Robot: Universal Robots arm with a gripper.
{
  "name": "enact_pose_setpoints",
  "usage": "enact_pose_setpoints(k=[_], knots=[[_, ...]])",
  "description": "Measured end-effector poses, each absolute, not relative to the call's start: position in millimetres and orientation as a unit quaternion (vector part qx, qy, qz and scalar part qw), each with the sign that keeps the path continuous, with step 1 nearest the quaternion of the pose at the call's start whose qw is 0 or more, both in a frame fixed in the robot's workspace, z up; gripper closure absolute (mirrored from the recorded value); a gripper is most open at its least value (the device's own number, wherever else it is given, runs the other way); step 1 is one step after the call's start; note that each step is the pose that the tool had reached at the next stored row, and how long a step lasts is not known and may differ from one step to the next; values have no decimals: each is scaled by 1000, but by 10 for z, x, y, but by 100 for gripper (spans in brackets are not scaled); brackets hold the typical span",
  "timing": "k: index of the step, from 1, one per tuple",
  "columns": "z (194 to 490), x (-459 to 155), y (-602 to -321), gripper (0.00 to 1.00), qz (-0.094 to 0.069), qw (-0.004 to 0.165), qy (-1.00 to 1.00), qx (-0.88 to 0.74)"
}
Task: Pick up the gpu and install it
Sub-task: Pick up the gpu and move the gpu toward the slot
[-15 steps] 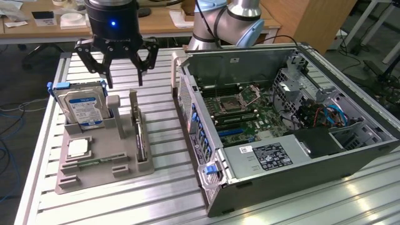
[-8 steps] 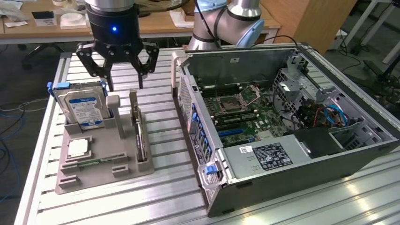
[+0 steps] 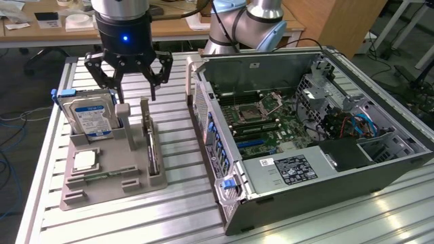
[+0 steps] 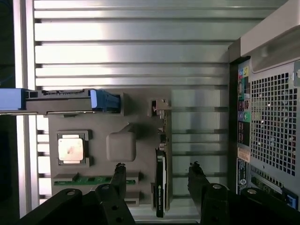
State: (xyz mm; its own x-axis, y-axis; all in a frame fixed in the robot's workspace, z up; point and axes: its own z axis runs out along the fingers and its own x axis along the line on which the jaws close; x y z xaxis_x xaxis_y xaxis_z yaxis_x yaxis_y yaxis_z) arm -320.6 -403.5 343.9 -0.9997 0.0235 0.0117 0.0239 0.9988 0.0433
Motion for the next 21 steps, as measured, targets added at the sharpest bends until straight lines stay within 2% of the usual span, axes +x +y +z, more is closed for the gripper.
enact_pose_setpoints(k=[21], knots=[[3173, -3196, -4188, 35, -22, 6, -1000, 2]])
